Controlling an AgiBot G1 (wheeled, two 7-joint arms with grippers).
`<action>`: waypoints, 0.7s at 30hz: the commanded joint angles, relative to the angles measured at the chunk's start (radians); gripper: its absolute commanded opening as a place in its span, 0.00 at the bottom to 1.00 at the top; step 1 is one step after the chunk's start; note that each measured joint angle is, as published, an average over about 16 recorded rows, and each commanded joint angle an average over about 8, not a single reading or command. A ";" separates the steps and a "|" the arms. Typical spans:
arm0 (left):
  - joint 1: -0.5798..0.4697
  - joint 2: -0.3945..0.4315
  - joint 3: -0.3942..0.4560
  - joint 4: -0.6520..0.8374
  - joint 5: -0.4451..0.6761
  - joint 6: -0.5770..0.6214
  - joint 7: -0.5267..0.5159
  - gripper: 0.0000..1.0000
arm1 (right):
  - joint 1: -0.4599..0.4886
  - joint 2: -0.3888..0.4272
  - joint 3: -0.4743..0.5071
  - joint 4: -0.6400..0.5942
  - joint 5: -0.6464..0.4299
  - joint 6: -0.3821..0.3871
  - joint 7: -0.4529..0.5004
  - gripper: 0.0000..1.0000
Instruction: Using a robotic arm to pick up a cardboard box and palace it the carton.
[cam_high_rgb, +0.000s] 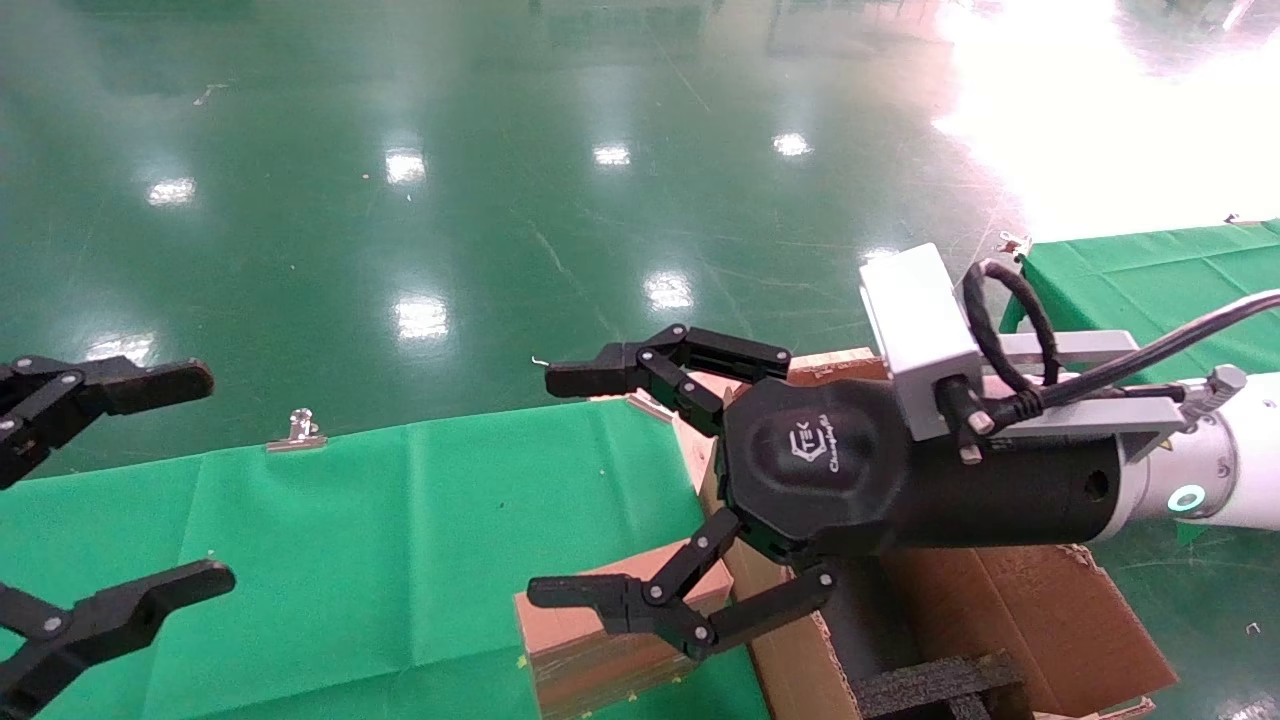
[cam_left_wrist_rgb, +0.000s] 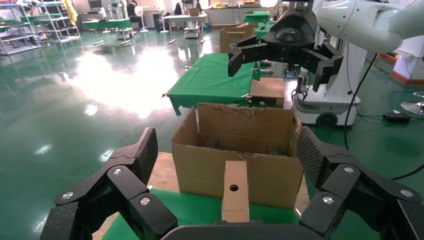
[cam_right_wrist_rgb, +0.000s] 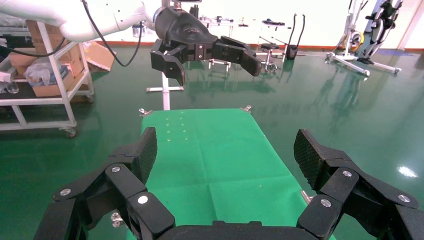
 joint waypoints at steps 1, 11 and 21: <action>0.000 0.000 0.000 0.000 0.000 0.000 0.000 1.00 | 0.000 0.000 0.000 0.000 0.000 0.000 0.000 1.00; 0.000 0.000 0.000 0.000 0.000 0.000 0.000 1.00 | 0.000 0.000 0.000 0.000 0.000 0.000 0.000 1.00; 0.000 0.000 0.000 0.000 0.000 0.000 0.000 0.00 | 0.000 0.000 0.000 0.000 0.000 0.000 0.000 1.00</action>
